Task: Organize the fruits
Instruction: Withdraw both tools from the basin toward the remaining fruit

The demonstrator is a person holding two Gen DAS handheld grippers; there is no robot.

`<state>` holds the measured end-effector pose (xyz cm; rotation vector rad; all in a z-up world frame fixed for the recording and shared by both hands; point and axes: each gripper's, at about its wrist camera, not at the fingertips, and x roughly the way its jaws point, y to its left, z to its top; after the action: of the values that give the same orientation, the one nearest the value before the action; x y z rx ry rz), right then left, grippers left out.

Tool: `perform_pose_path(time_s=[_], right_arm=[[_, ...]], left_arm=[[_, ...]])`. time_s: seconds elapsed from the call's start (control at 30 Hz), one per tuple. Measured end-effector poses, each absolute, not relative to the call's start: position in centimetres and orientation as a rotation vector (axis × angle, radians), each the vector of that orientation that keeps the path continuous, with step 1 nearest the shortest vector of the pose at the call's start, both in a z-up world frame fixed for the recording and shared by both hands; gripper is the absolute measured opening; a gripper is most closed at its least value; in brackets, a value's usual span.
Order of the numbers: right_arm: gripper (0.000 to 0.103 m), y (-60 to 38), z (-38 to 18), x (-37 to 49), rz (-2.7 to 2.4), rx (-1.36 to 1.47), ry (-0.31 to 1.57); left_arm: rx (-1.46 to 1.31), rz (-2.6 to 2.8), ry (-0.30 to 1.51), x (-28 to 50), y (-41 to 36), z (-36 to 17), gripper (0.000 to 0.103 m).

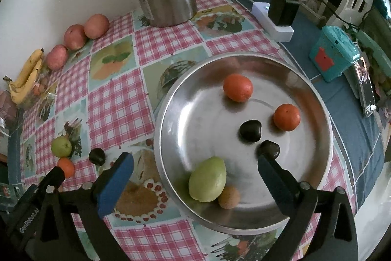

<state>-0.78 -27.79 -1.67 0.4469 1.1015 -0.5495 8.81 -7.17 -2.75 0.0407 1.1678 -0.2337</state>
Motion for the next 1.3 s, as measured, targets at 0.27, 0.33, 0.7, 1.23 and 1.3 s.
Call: perform_pose_path(time_s=[0.27,0.33,0.7,1.23,1.3], right_arm=[[0.101,-27.9,-1.7,-0.8,-0.549,0.451,1.1],[0.101,-27.9,-1.8,-0.8,-0.548,0.45,1.101],[0.101,-27.1,-2.0,0.1,-0.51,0.41,1.144],[0.101,-22.7,-2.8,2.2,-0.369,0.356,1.195],[0.101,-22.3,-2.9,2.3,-0.356,0.356,1.197]], left_arm=[[0.056,-0.243,1.173,8.7,-7.5,-2.9,0.103],[0.06,-0.247,1.174,8.7,-7.6,-2.9,0.103],[0.073,-0.248,1.171,9.2,-6.1,-2.7,0.103],[-0.022,-0.061,1.133,10.9,1.0,-1.9,0.103],[-0.041,-0.056,1.138,11.0,1.6,-2.0,0.103]])
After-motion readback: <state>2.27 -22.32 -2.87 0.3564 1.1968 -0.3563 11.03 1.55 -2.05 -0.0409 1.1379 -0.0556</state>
